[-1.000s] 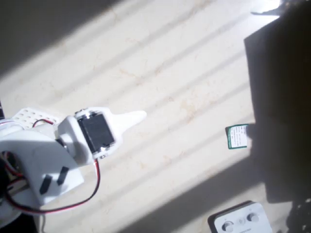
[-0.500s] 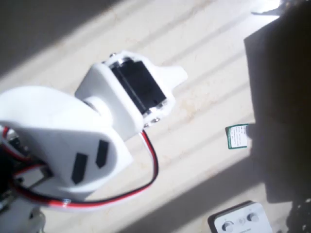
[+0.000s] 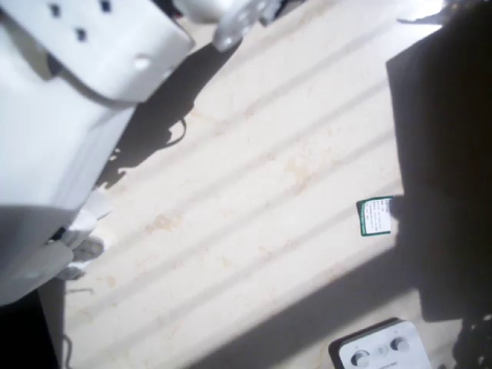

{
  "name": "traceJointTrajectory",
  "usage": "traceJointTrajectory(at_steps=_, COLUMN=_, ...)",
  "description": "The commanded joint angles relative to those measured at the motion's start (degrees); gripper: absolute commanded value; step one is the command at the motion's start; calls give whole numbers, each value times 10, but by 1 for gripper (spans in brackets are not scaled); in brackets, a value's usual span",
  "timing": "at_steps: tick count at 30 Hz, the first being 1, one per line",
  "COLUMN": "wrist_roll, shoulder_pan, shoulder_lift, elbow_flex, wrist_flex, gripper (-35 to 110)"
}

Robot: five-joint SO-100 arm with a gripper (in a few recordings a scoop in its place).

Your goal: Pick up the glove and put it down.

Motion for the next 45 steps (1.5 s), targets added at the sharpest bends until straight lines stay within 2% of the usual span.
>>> traceJointTrajectory(at_steps=1, wrist_roll=4, shoulder_pan=-20, shoulder_lift=-72, elbow_flex=-94, wrist_flex=-10, gripper=0)
traceJointTrajectory(at_steps=10, wrist_roll=5, shoulder_pan=-30, shoulder_lift=-257, elbow_flex=-236, wrist_flex=-10, gripper=0)
traceJointTrajectory(at_steps=17, wrist_roll=32, shoulder_pan=-35, shoulder_lift=-307, elbow_flex=-277, wrist_flex=-3, gripper=1)
traceJointTrajectory(at_steps=29, wrist_roll=45, shoulder_pan=-41, shoulder_lift=-318, elbow_flex=-277, wrist_flex=54, gripper=30)
traceJointTrajectory(at_steps=45, wrist_roll=45, shoulder_pan=-32, shoulder_lift=-361, elbow_flex=-296, wrist_flex=40, gripper=31)
